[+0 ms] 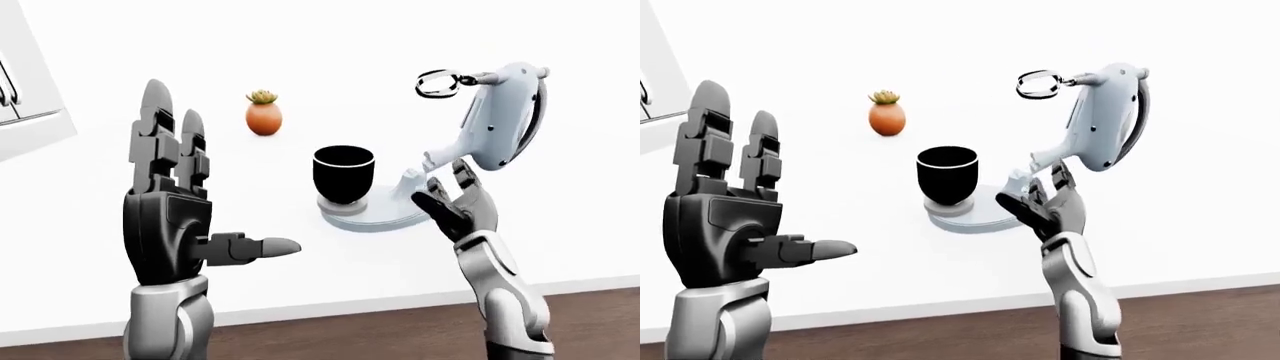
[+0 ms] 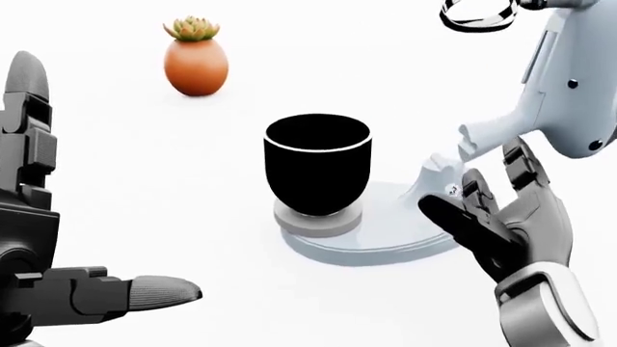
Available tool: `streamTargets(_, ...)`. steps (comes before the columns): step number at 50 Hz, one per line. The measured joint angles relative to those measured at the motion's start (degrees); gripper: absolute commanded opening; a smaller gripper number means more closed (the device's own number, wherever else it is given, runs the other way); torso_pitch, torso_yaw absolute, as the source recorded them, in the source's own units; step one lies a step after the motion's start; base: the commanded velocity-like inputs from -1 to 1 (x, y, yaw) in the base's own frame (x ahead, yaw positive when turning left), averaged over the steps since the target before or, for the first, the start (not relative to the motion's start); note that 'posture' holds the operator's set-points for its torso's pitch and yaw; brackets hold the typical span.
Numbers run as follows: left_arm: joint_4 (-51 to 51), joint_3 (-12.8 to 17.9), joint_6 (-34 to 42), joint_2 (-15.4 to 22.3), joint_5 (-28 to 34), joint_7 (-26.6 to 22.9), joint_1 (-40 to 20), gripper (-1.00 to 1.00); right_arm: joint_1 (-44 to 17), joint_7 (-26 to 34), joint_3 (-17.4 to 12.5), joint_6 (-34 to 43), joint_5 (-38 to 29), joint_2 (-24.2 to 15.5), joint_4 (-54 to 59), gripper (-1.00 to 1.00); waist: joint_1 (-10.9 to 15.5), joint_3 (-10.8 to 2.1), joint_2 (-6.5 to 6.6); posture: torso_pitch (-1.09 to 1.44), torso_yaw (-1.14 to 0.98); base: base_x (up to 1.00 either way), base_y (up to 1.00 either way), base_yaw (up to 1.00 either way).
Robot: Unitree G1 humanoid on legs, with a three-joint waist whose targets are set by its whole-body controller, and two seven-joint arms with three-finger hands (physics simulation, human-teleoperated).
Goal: Open the stand mixer head.
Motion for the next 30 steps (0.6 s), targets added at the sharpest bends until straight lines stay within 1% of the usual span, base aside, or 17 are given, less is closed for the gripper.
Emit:
streamTargets(4,0.1,0.1,0.0,0.0,0.0,0.0,-0.1,1.0,1.1,-1.3,-0.4,1.6,2.4,-0.1,-4.8,1.0,-0.1,-0.16,-0.12,-0.49,0.0,0.0,0.0,0.0)
streamTargets(9,0.0,0.0,0.0,0.0,0.0,0.0,-0.1,1.0,2.2,-2.0,-0.3,2.8,3.7,0.0,-6.7,1.0,-0.1,-0.21,-0.26,-0.49,0.0,0.0,0.0,0.0)
streamTargets(13,0.1,0.1,0.0,0.0,0.0,0.1,-0.1,1.0,3.8,-3.4,-0.6,5.0,5.4,0.1,-10.4,1.0,-0.1,-0.07,-0.25,-0.49,0.0,0.0,0.0,0.0)
streamTargets(18,0.0,0.2,0.4,0.1,-0.1,0.1,-0.5,1.0,5.1,-3.8,-1.0,6.0,6.4,0.1,-13.4,1.0,-0.1,-0.18,-0.31,-0.49,0.0,0.0,0.0,0.0)
streamTargets(30,0.7,0.3,-0.4,0.1,-0.1,-0.1,-0.2,1.0,5.0,-4.0,-1.3,6.5,6.8,0.0,-14.0,1.0,-0.2,-0.18,-0.36,-0.49,0.0,0.0,0.0,0.0)
